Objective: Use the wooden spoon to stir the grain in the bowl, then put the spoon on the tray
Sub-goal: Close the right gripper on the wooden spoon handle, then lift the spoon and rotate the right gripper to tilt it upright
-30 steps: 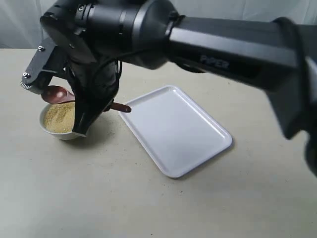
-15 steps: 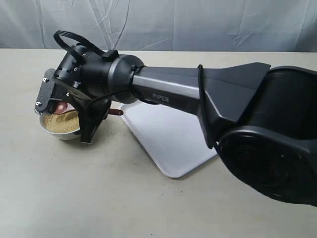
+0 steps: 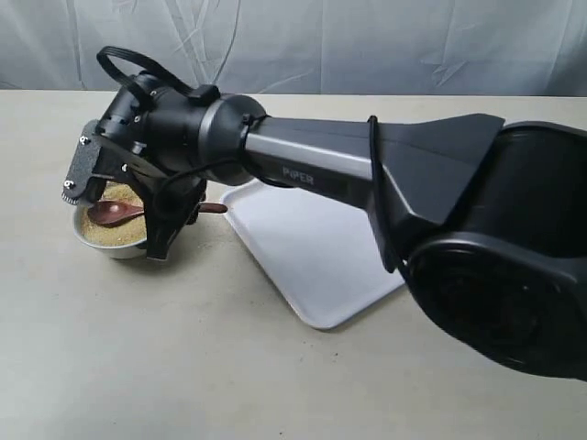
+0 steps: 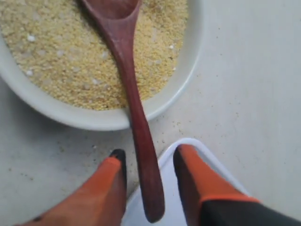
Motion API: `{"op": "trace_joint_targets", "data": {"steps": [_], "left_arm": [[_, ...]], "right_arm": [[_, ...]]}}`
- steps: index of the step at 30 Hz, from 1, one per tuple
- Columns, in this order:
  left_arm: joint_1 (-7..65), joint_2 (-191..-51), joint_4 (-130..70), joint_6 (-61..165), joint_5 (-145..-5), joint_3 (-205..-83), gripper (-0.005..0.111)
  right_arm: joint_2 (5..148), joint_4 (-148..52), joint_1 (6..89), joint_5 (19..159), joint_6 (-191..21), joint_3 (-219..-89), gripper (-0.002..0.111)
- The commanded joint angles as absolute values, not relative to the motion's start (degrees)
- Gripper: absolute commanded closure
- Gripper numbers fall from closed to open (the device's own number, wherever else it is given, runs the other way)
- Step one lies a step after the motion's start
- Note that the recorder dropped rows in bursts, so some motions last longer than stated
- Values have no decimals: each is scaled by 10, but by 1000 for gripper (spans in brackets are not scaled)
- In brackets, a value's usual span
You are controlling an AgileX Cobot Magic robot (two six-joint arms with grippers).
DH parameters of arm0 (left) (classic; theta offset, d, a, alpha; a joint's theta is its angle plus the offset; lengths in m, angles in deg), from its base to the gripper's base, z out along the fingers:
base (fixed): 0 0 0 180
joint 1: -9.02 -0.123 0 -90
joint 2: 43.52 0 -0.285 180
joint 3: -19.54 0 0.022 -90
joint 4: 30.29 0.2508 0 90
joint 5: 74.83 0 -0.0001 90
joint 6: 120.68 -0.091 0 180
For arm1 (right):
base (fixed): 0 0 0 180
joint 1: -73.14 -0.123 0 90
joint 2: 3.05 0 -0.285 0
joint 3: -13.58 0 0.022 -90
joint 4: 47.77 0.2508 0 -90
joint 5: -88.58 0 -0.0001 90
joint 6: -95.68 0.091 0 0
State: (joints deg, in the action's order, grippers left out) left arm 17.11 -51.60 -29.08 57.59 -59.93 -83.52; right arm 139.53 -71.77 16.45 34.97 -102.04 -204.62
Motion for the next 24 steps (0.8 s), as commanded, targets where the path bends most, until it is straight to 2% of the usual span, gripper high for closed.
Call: {"op": "trace_joint_targets", "data": {"steps": [1, 4, 7, 10, 14, 17, 24], "left_arm": [[171, -513, -292, 576, -603, -832, 107], [171, -513, -292, 576, -603, -832, 107], [171, -513, -292, 576, -603, -832, 107], [171, -513, -292, 576, -603, -832, 107], [171, -513, -292, 576, -603, -832, 107], [171, -513, -292, 576, -603, -832, 107], [171, -513, -292, 576, -603, -832, 107]], "right_arm": [[1360, -717, 165, 315, -955, -2084, 63], [1334, -656, 166, 275, -912, -2097, 65], [1323, -478, 183, 269, -859, -2093, 71], [1318, -335, 186, 311, -858, -2084, 85], [1298, -317, 186, 351, -858, -2035, 97], [1259, -312, 189, 420, -858, -1948, 109], [1152, -236, 197, 673, -856, -1742, 109]]}}
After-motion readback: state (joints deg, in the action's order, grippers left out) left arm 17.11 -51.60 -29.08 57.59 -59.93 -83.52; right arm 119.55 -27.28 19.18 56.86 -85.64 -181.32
